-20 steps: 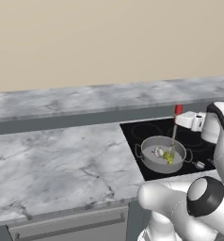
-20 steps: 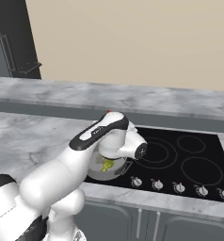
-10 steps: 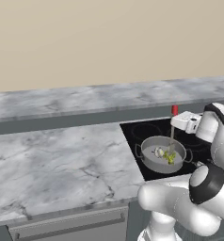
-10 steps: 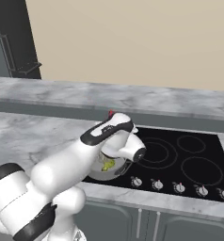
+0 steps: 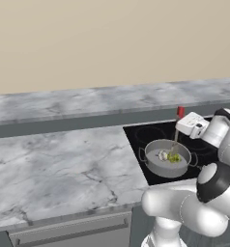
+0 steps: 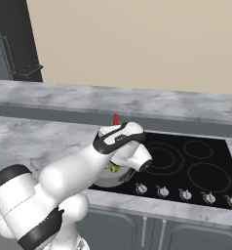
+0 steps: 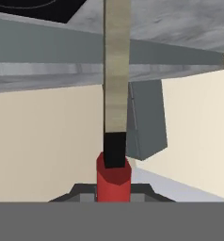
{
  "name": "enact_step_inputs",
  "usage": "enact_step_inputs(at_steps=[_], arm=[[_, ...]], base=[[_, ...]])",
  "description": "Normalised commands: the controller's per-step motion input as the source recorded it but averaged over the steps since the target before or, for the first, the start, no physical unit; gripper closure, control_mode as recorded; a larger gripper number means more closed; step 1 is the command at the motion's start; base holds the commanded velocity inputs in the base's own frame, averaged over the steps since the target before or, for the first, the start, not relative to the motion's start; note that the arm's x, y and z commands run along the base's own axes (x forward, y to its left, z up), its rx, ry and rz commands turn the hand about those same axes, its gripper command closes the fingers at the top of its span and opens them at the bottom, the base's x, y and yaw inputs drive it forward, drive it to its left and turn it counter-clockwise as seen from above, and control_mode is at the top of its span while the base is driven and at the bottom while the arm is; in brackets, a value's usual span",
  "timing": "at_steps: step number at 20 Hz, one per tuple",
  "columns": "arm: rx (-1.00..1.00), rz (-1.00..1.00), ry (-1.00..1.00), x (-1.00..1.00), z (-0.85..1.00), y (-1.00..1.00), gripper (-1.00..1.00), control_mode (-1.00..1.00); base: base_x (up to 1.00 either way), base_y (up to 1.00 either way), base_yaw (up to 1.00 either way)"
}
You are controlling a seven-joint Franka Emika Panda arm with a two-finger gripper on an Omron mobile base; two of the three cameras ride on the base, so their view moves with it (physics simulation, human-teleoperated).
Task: Put the garlic and broccoli in the pot. Retrieve the spatula and lightly stir the vegetables in the pot.
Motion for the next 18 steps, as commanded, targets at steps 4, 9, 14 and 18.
enact_step_inputs(at_steps=[4,9,14,18], arm=[[0.03,0.00,-0.04,-0.09,0.03,0.03,1.00,-1.00],[0.06,0.00,0.00,-0.11,0.15,0.12,1.00,-1.00],[0.05,0.00,0.00,-0.12,0.16,0.17,1.00,-1.00],[0.00,0.00,-0.01,-0.21,0.00,0.21,1.00,-1.00]], base=[[0.00,0.00,0.00],[0.00,0.00,0.00],[0.00,0.00,0.00],[0.00,0.00,0.00]])
